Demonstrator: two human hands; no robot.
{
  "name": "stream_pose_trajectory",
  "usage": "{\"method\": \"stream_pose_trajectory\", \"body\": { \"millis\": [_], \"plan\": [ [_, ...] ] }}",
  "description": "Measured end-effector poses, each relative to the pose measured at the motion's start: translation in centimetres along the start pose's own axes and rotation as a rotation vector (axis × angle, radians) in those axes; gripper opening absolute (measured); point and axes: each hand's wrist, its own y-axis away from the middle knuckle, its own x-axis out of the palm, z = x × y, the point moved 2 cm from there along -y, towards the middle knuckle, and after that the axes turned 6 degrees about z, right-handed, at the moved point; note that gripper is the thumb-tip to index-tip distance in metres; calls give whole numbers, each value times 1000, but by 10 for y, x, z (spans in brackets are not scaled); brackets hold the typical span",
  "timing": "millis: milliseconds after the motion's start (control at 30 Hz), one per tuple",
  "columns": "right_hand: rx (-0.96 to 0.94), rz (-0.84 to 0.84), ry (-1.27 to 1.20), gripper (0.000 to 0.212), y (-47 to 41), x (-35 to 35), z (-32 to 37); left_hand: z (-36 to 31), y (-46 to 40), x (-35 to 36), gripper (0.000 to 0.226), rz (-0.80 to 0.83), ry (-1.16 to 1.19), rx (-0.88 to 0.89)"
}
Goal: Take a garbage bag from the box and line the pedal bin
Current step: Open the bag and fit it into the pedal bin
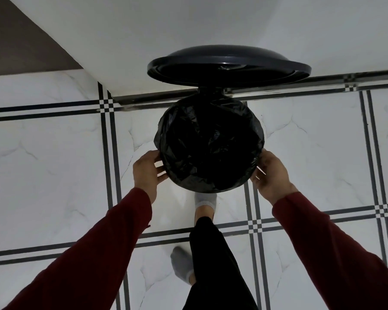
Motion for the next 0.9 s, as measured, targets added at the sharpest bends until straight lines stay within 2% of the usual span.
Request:
{"method": "stream_pose_trajectory", "body": {
  "millis": [100,333,433,467,533,567,600,633,667,700,733,767,833,900],
  "plan": [
    [16,-66,18,13,-3,1,-2,-2,-3,-1,30,25,4,-7],
    [-2,-72,39,11,-9,-4,-3,-2,-10,-4,1,-78,64,2],
    [42,-74,38,32,-9,-4,0,-6,-8,-3,17,-118,7,109],
    [69,-76,37,32,-6,-3,4,-6,-9,-2,18,-125,-50,148],
    [69,-143,171,17,2,3,14,-5,-10,-2,17,-139,-152,207],
    [-17,-224,358,11,6,8,21,-6,-9,-1,15,-150,-168,217],
    [-181,-345,561,11,11,11,26,-6,-8,0,12,-166,-166,218],
    [-405,-449,701,16,17,17,29,-6,-6,1,12,-185,-150,214],
    [-627,-442,791,20,26,29,26,-6,-7,2,14,-202,-120,196],
    [-786,-346,871,22,35,46,17,-5,-7,4,17,-217,-83,169],
    [-862,-206,972,23,40,64,5,-3,-7,6,19,-227,-54,143],
    [-856,-53,1100,26,36,81,-9,-3,-7,8,20,-239,-38,127],
    [-697,163,1416,31,9,108,-37,0,-9,13,22,-267,-14,113],
    [-472,212,1652,32,-26,130,-51,2,-9,19,14,-308,32,120]
  ]
}}
